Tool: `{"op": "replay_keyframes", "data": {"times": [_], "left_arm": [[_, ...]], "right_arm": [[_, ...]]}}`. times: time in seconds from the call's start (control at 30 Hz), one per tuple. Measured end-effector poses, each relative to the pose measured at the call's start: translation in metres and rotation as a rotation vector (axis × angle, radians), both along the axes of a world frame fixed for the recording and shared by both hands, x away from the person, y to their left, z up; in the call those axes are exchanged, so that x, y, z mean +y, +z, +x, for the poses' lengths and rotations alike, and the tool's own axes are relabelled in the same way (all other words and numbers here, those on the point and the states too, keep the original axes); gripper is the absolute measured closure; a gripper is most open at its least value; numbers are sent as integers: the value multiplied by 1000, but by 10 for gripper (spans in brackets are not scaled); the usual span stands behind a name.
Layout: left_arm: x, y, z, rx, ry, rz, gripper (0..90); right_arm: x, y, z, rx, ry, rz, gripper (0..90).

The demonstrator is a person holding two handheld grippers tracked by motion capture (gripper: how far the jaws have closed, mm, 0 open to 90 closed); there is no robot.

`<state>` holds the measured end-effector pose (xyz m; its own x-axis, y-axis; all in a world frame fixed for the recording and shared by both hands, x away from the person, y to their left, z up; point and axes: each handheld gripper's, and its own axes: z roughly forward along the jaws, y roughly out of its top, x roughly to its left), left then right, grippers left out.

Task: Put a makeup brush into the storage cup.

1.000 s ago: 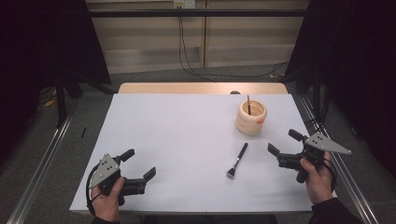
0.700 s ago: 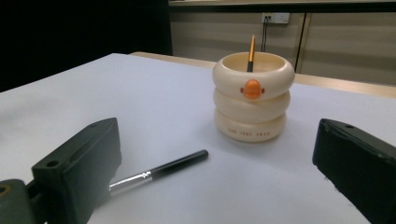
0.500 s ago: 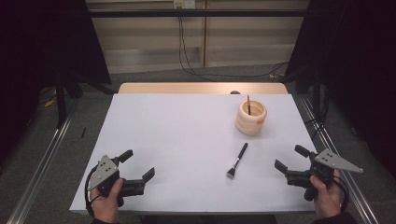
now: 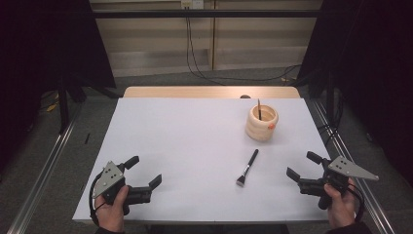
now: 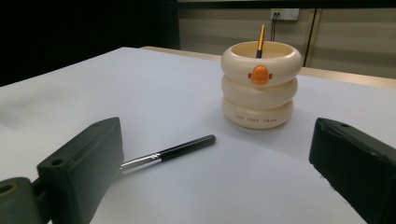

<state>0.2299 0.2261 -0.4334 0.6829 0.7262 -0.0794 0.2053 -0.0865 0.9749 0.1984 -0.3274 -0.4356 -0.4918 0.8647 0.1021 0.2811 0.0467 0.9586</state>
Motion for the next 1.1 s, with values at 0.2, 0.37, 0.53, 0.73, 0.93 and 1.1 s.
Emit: {"op": "replay_keyframes", "data": {"times": [0.2,0.37,0.53,0.73,0.93,1.1], "left_arm": [[-2,1,0,-3,0,8,13],[-1,1,-1,-4,10,9,12],[-1,2,-4,-9,12,15,12],[-1,2,-4,-7,10,20,13],[-2,1,-3,-6,6,18,13],[-2,1,-3,-6,7,19,13]], "right_arm": [[0,0,0,-28,-20,-38,20],[3,0,2,-44,-4,-57,16],[8,4,8,-46,67,-52,6],[14,12,21,-39,116,-44,17],[22,18,35,-34,167,-61,2],[29,21,47,-34,195,-63,9]]}}
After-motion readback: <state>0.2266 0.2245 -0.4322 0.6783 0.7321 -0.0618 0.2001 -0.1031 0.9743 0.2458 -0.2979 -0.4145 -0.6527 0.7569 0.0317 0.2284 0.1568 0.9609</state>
